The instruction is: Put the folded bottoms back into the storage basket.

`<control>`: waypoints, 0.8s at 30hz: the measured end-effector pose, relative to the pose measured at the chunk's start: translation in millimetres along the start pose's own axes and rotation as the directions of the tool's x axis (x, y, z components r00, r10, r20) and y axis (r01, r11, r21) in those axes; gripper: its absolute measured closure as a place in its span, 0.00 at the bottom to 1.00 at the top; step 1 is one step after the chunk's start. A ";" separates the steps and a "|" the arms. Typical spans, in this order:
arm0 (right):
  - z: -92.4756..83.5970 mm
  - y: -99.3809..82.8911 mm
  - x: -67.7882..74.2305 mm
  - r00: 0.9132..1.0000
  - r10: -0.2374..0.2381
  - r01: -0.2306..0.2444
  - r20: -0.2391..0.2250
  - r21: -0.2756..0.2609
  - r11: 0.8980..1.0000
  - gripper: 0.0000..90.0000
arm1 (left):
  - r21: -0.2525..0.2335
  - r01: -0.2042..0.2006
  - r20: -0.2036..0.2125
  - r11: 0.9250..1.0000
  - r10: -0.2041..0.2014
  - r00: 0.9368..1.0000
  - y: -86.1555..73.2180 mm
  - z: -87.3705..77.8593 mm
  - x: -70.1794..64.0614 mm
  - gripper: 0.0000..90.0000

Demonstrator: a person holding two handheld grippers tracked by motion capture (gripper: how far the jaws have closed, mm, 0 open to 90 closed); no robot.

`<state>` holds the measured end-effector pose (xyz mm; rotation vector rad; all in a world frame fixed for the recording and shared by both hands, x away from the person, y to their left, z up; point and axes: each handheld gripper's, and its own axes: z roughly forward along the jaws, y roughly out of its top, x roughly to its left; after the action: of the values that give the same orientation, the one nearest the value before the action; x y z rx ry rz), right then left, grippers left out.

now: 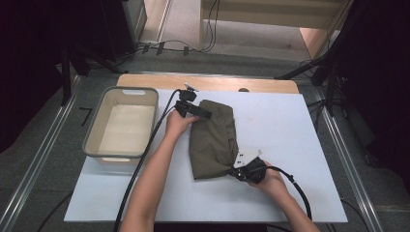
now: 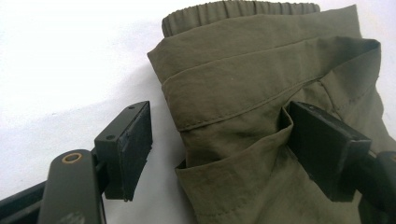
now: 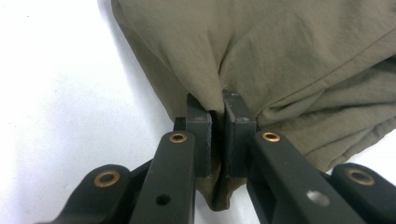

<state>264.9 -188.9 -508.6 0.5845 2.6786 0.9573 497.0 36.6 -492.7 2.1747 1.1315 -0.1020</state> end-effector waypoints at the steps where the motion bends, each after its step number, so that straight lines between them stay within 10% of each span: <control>1: 0.0 0.0 0.0 1.000 0.001 -0.001 -0.001 0.000 1.000 0.90 | -0.001 -0.001 -0.002 1.000 0.001 1.000 -0.1 0.2 -0.3 0.27; 14: 0.0 0.2 0.7 1.000 -0.002 0.002 0.002 0.003 1.000 0.90 | -0.008 0.002 0.005 1.000 -0.001 1.000 -0.7 1.0 0.2 0.32; 24: 0.1 0.2 0.9 1.000 -0.005 0.005 0.005 0.002 1.000 0.90 | -0.022 0.037 0.091 0.999 -0.035 0.995 -3.9 4.0 3.8 0.58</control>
<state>264.2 -188.3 -508.6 0.5797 2.6758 0.9505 497.3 38.4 -499.2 2.1076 1.1152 -0.2008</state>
